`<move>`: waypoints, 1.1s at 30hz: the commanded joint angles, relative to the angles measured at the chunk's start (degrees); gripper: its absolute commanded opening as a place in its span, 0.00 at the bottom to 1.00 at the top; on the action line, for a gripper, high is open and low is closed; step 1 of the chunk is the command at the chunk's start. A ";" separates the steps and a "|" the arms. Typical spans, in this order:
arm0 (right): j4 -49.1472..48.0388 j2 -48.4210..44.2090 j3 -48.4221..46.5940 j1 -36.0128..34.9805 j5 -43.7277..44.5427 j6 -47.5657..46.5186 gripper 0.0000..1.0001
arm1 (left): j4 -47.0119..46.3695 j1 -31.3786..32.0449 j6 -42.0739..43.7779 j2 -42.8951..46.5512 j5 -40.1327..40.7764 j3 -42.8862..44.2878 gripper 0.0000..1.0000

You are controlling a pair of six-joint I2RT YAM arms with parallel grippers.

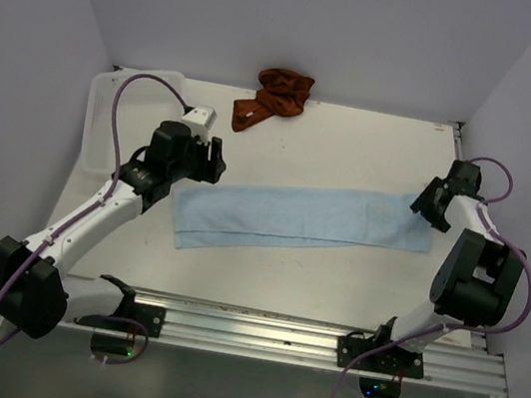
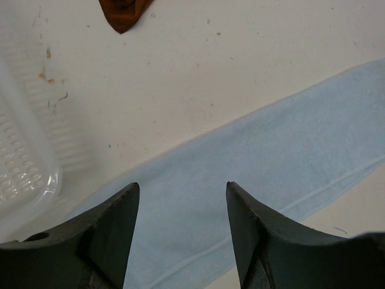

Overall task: Roll the towels
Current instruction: Fold the towel

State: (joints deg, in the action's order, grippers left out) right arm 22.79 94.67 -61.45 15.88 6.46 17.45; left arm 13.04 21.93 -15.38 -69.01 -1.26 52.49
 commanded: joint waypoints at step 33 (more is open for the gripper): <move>10.07 -1.94 -7.63 -8.23 1.01 -6.03 0.00 | -0.82 0.22 1.05 1.51 -0.94 -0.98 0.64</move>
State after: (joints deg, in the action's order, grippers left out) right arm 26.24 95.83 -65.71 9.52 4.80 13.23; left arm 12.99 21.93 -15.38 -69.93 -1.34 52.05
